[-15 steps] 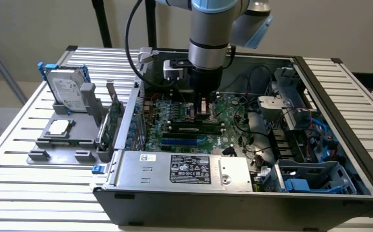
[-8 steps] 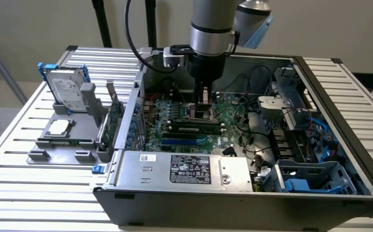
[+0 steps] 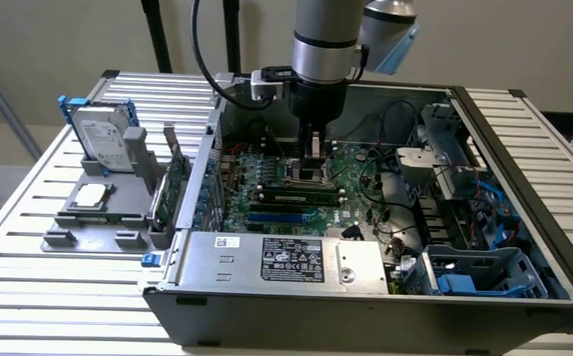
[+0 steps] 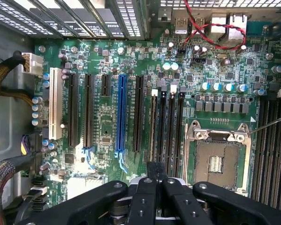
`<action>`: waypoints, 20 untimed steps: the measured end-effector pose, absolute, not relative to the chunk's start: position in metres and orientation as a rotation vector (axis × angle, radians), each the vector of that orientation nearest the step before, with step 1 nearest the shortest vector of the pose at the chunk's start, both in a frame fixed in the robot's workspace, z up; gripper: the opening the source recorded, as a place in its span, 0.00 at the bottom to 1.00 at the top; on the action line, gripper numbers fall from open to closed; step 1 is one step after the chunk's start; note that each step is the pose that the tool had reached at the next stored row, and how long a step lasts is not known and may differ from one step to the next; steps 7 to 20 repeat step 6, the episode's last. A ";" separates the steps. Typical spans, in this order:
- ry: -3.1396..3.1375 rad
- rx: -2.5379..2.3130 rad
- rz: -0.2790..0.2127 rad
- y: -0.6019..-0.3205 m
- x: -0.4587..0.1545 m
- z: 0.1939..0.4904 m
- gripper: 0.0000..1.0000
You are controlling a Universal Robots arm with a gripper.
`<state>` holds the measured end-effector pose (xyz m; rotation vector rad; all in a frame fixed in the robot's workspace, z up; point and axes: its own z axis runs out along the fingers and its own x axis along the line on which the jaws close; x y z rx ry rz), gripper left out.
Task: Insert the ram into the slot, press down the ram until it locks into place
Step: 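Press down the ram until it locks into place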
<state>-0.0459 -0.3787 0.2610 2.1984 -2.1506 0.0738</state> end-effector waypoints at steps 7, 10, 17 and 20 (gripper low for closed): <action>-2.151 2.198 0.074 -0.379 -0.046 0.262 0.11; -2.151 2.198 0.074 -0.379 -0.046 0.262 0.11; -2.151 2.198 0.074 -0.379 -0.046 0.262 0.11; -2.151 2.198 0.074 -0.379 -0.046 0.262 0.11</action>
